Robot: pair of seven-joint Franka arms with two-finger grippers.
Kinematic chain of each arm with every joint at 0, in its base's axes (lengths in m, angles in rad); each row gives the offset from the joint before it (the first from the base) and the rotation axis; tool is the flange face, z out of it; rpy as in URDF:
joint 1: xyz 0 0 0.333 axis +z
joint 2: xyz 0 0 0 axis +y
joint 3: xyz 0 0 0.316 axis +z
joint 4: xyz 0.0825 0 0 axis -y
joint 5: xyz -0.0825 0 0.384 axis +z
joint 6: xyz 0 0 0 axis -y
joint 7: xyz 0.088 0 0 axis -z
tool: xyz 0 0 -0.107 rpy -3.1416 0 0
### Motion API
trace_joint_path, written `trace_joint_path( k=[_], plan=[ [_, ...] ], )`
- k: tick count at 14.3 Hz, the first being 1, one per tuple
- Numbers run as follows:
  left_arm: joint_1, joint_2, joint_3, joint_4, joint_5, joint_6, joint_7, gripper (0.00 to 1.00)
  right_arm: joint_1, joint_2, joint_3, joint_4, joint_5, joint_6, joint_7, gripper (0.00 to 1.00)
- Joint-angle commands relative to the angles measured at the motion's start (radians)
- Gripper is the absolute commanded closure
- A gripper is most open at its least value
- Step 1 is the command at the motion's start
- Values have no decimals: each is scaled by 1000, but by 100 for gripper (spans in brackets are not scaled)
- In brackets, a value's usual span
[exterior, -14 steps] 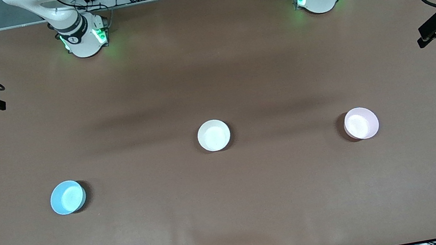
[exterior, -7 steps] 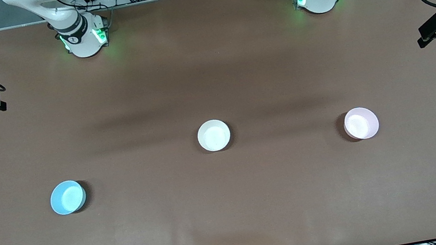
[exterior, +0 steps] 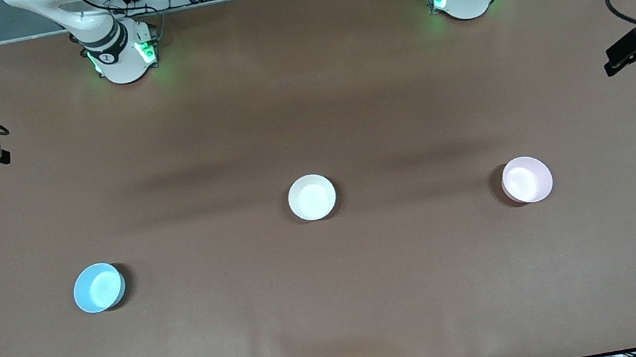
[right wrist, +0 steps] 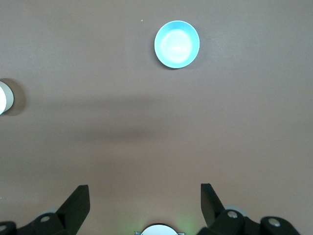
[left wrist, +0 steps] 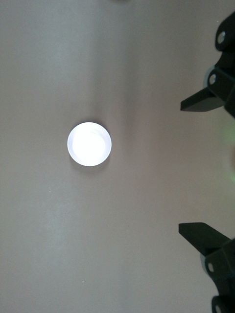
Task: Stack pink and blue bowls on white bowl
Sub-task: 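Move the left gripper out from rest toward the pink bowl, then lower the left gripper over the pink bowl rim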
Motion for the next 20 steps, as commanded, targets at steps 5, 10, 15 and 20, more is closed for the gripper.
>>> trace_joint_path(
  k=[5, 10, 15, 20],
  plan=[
    [33, 120, 3, -19, 18, 89, 56, 0, -20, 31, 4, 29, -8, 8, -19, 0],
    [41, 169, 3, -143, 27, 291, 112, 0, -37, 36, 5, 32, 2, 5, -18, 0],
    [41, 216, 3, -293, 29, 556, 113, 0, -40, 42, 5, 33, 1, 2, -11, 0],
    [41, 276, 0, -373, 29, 702, 129, 0, -44, 42, 4, 35, -1, -2, -10, 0]
  ],
)
